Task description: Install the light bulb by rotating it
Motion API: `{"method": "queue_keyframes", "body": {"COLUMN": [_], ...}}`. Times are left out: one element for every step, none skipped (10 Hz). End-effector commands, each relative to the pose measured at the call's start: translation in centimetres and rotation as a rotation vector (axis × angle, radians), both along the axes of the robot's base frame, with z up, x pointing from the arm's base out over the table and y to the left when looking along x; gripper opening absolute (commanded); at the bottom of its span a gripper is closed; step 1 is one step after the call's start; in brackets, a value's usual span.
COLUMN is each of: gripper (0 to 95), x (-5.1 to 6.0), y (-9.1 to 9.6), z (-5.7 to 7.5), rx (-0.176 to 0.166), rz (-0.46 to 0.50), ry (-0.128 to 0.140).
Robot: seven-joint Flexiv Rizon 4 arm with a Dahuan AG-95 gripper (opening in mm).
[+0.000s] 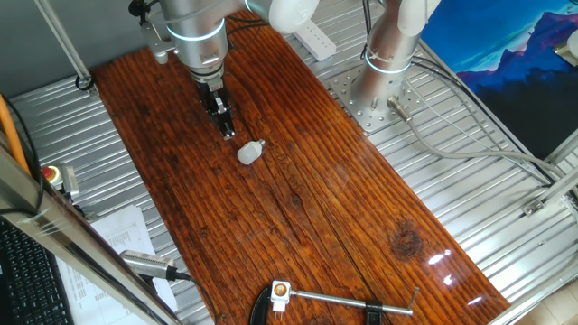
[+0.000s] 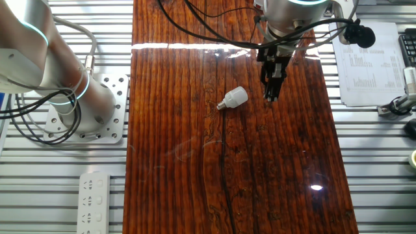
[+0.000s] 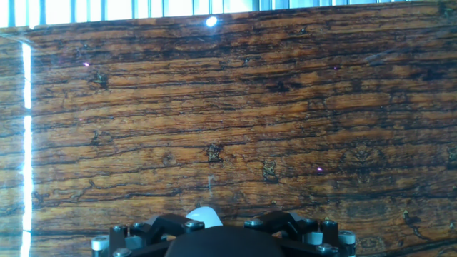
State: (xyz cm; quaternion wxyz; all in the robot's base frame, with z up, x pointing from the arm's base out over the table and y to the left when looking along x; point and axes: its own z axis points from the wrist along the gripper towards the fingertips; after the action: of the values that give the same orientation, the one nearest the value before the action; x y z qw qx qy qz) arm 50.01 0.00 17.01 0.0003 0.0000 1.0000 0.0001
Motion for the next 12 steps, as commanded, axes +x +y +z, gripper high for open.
{"method": "queue_keyframes", "body": {"gripper": [95.0, 0.0, 0.0, 0.0, 0.0, 0.0, 0.0, 0.0, 0.0, 0.0, 0.0, 0.0], "x": [-0.01, -0.01, -0.01, -0.01, -0.01, -0.01, -0.01, -0.02, -0.02, -0.02, -0.02, -0.03], "y": [0.00, 0.00, 0.00, 0.00, 0.00, 0.00, 0.01, 0.01, 0.01, 0.01, 0.02, 0.02], "z": [-0.01, -0.01, -0.01, -0.01, -0.01, -0.01, 0.01, 0.03, 0.04, 0.04, 0.04, 0.04], "rx": [0.000, 0.018, 0.015, 0.015, 0.015, 0.015, 0.017, 0.017, 0.017, 0.017, 0.017, 0.018], "rz": [0.000, 0.036, 0.037, 0.037, 0.035, 0.036, 0.037, 0.037, 0.037, 0.038, 0.038, 0.035], "ry": [0.001, 0.075, 0.078, 0.079, 0.080, 0.080, 0.080, 0.079, 0.080, 0.082, 0.082, 0.082]}}
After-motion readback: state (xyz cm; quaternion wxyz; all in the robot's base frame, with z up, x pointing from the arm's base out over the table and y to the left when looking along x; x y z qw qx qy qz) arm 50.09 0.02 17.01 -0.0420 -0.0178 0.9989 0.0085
